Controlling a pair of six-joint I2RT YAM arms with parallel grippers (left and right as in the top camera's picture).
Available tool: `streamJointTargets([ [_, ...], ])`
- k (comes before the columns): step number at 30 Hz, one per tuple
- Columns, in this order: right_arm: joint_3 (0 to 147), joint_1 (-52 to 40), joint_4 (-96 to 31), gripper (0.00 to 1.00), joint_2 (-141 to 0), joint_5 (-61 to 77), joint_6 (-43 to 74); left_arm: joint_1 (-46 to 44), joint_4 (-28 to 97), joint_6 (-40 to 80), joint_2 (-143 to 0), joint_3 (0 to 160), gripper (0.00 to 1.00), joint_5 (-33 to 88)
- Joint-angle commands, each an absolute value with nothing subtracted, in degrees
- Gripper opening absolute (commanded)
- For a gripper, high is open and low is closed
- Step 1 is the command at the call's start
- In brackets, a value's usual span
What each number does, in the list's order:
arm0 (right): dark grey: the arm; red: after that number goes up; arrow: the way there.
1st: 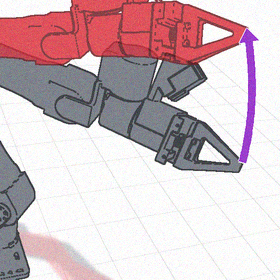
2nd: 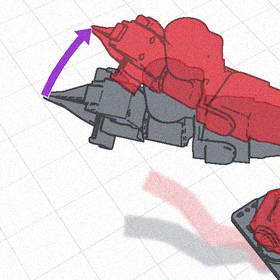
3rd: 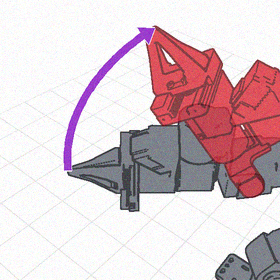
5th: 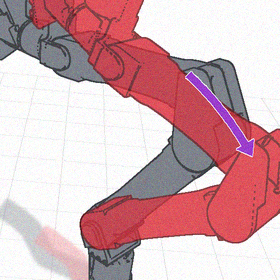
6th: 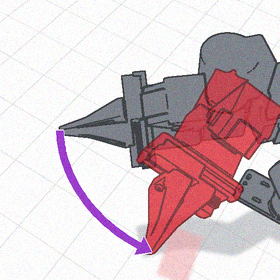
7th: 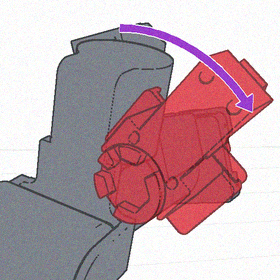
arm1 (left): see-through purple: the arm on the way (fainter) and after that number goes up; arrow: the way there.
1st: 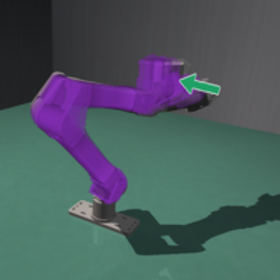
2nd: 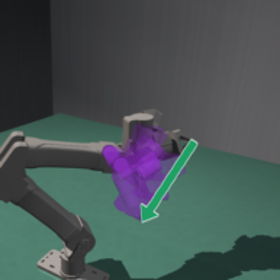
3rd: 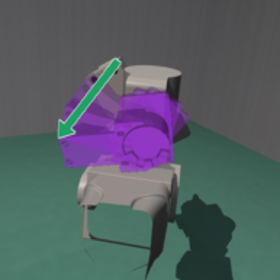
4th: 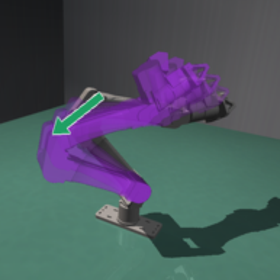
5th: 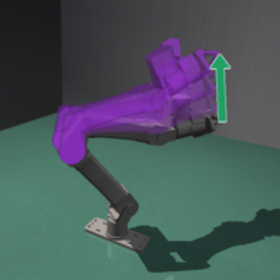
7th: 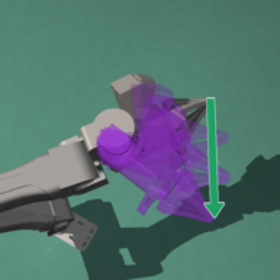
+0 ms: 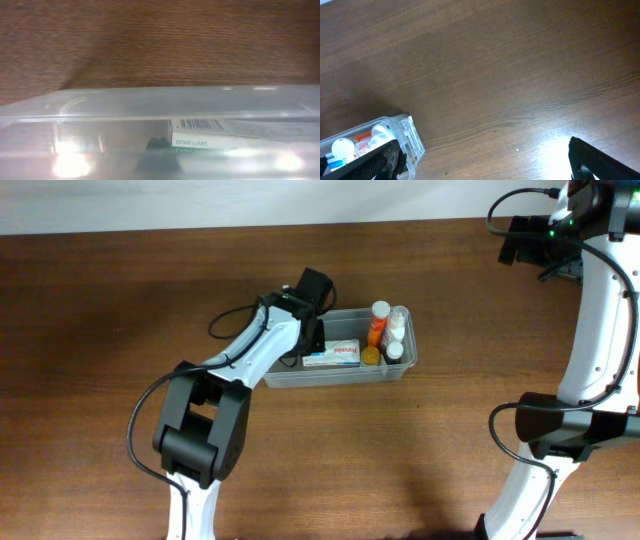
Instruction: Pack container
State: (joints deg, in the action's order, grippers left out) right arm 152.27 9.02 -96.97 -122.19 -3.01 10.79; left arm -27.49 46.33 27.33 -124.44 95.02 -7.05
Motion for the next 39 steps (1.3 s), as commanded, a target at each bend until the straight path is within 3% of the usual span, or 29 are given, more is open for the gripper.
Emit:
streamJointTargets([
  [1, 153.38, 9.06, -97.32, 0.98, -121.89, -3.31, 11.25, -28.25, 45.80, 24.29, -125.51, 94.67, 0.01, -6.28],
  [16, 153.38, 9.06, -97.30, 0.98, -121.89, -3.31, 11.25, -28.10, 45.23, 22.70, -125.51, 95.24, 0.01, -8.80],
  [25, 153.38, 9.06, -97.32, 0.98, -121.89, -3.29, 11.25, -24.38, 59.90, 20.91, -122.45, 108.31, 0.12, -8.82],
  [29, 153.38, 9.06, -97.32, 0.98, -121.89, -3.31, 11.25, -22.76, 67.29, 20.91, -119.02, 115.87, 0.25, -8.14],
  [32, 153.38, 9.06, -97.32, 0.98, -121.89, -3.29, 11.25, -22.57, 72.18, 20.88, -115.94, 120.44, 0.61, -8.21],
  [35, 153.38, 9.06, -97.32, 0.98, -121.89, -3.31, 11.25, -22.59, 75.81, 20.88, -112.40, 123.42, 0.73, -8.21],
  [37, 153.38, 9.06, -97.32, 0.98, -121.89, -3.31, 11.25, -22.61, 77.62, 20.93, -109.58, 123.81, 0.74, -8.16],
  [38, 153.38, 9.06, -97.30, 0.98, -121.89, -3.31, 11.25, -22.68, 78.63, 20.93, -108.40, 123.81, 0.99, -8.16],
  [39, 153.38, 9.06, -97.30, 0.98, -121.89, -3.29, 11.25, -22.76, 79.66, 20.93, -107.04, 123.81, 0.99, -8.19],
])
